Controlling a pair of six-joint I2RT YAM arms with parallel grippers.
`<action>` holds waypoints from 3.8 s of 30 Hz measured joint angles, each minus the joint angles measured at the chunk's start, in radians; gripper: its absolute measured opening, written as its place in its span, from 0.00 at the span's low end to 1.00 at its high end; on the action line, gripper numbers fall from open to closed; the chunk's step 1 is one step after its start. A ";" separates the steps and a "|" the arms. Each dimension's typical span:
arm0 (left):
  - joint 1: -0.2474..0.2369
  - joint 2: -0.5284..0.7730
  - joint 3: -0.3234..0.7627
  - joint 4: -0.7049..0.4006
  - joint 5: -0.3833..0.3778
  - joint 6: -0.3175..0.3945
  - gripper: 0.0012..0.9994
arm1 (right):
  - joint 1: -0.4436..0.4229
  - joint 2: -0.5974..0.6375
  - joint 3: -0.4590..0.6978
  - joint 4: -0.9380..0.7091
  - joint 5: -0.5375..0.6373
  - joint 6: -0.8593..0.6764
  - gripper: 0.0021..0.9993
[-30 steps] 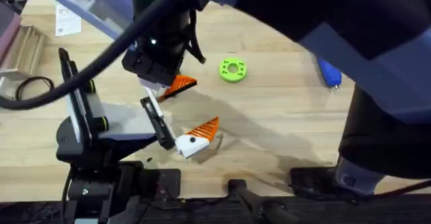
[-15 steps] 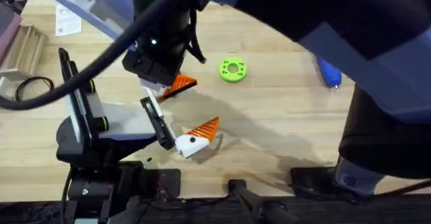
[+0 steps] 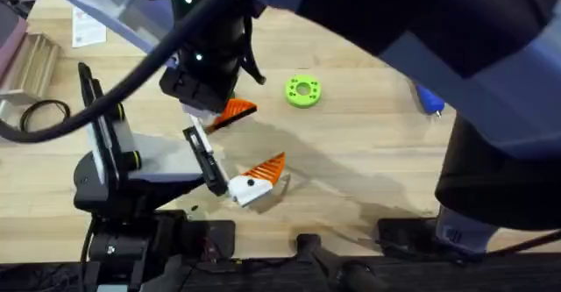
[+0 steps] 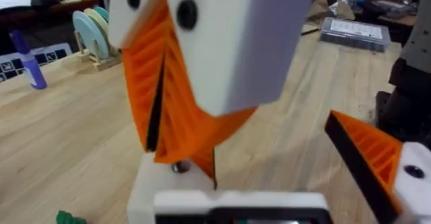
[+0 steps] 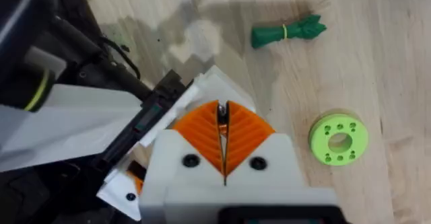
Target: Pick up the gripper from the table and insert it into the empty holder that is missing its gripper. Then pick up a screw, insert it into the mounting hole, and use the screwdriver to tighten it. Finally, clean up the table by picking up the vegetable and placing it into the bucket.
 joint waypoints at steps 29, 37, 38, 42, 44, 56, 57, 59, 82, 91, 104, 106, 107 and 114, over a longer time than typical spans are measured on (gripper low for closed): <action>0.000 -0.001 0.000 0.001 0.000 0.006 0.99 | 0.000 0.002 0.000 -0.027 0.000 0.000 0.00; 0.000 -0.001 0.000 0.001 0.000 0.006 0.99 | 0.000 0.003 0.000 -0.016 0.000 0.000 0.00; 0.000 -0.001 0.000 0.001 0.000 0.006 0.99 | 0.000 0.003 0.000 -0.016 0.000 0.000 0.00; 0.000 -0.001 0.000 0.001 0.000 0.006 0.99 | 0.000 0.015 0.000 -0.016 -0.003 0.003 0.00; 0.000 0.000 0.000 0.000 0.000 0.001 0.99 | 0.001 0.023 0.000 -0.015 -0.003 0.003 0.00; 0.000 0.000 0.000 0.000 0.000 -0.003 0.99 | 0.001 0.022 0.000 -0.015 -0.003 0.009 0.16; 0.000 0.000 0.000 0.000 0.000 -0.002 0.99 | 0.001 0.022 0.000 -0.014 -0.004 0.010 0.31; 0.000 0.000 0.000 0.000 0.000 -0.002 0.99 | 0.001 0.023 0.000 -0.018 0.005 0.007 0.58; 0.000 0.000 0.000 0.001 0.000 0.006 0.99 | -0.154 -0.056 0.000 0.009 0.057 0.198 0.95; 0.000 0.000 0.000 0.001 0.000 0.006 0.99 | -0.158 -0.095 -0.137 0.048 0.068 0.228 0.96; 0.000 0.000 0.000 0.001 0.000 0.006 0.99 | -0.455 -0.630 -0.811 0.320 0.069 0.374 0.95; 0.000 0.000 0.000 0.001 0.000 0.006 0.99 | -0.537 -0.695 -0.862 0.303 0.072 0.390 0.95; 0.000 0.000 0.000 0.001 0.000 0.006 0.99 | -0.575 -0.717 -0.880 0.292 0.072 0.395 0.95; 0.000 0.000 0.000 0.001 0.000 0.006 0.99 | -0.837 -0.768 -0.931 0.265 0.072 0.402 0.96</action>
